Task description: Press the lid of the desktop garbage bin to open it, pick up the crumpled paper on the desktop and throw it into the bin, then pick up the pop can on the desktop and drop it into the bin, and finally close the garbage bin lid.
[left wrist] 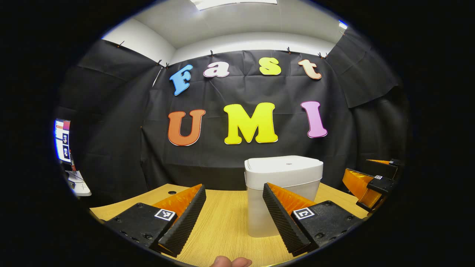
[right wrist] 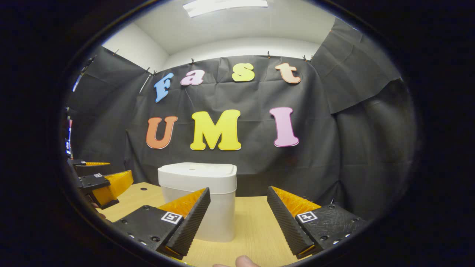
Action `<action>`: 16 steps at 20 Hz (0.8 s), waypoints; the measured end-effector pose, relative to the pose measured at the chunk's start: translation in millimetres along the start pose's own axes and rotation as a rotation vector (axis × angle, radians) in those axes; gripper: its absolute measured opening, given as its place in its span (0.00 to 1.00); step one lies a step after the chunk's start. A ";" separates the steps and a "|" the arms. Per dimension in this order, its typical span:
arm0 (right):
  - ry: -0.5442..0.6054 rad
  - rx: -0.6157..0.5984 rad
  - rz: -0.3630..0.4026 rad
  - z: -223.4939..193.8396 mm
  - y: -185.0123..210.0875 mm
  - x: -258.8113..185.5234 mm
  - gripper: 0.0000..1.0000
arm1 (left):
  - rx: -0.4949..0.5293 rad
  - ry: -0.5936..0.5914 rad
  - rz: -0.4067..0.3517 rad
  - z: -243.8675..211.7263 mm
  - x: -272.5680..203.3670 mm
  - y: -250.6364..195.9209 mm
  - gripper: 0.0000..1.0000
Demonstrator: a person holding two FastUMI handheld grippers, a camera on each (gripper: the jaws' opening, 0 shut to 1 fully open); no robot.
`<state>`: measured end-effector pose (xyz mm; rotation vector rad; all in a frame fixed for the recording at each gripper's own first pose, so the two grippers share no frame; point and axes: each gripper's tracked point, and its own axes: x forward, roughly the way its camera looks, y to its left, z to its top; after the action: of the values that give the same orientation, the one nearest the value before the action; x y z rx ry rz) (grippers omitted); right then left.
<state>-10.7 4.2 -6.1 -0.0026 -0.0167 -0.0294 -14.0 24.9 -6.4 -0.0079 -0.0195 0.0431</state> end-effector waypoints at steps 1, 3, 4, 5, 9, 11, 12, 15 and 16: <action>0.000 -0.001 -0.001 -0.8 0.1 -0.9 0.96 | 0.000 0.000 0.000 0.7 -0.6 0.2 0.99; 0.001 -0.001 -0.002 -1.7 -0.1 -1.6 0.96 | 0.000 0.000 0.000 0.4 -1.8 1.1 0.99; 0.002 -0.001 -0.003 -1.9 0.1 -2.2 0.93 | 0.000 0.000 0.000 -0.2 -1.8 0.5 0.99; 0.003 -0.001 -0.003 -1.3 0.1 -0.9 0.93 | 0.000 0.000 0.001 0.7 -1.3 1.2 0.99; 0.000 -0.001 -0.005 -1.6 0.7 -2.8 0.96 | -0.001 -0.001 0.002 0.2 -2.9 2.1 0.99; 0.000 -0.002 -0.005 -1.8 0.7 -2.7 0.96 | -0.001 -0.001 0.004 0.0 -3.6 3.1 0.99; 0.000 -0.001 -0.005 -1.0 0.9 -3.1 0.93 | -0.001 -0.001 0.004 1.2 -4.5 2.8 0.99; -0.002 -0.002 -0.005 0.3 1.6 -4.4 0.96 | 0.000 -0.004 0.005 2.1 -4.2 3.6 0.99; -0.003 -0.001 -0.005 1.3 1.7 -4.3 0.95 | 0.000 -0.005 0.003 2.5 -4.8 2.9 0.99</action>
<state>-15.0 6.0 -4.9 -0.0037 -0.0197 -0.0345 -19.0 27.6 -4.0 -0.0076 -0.0243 0.0462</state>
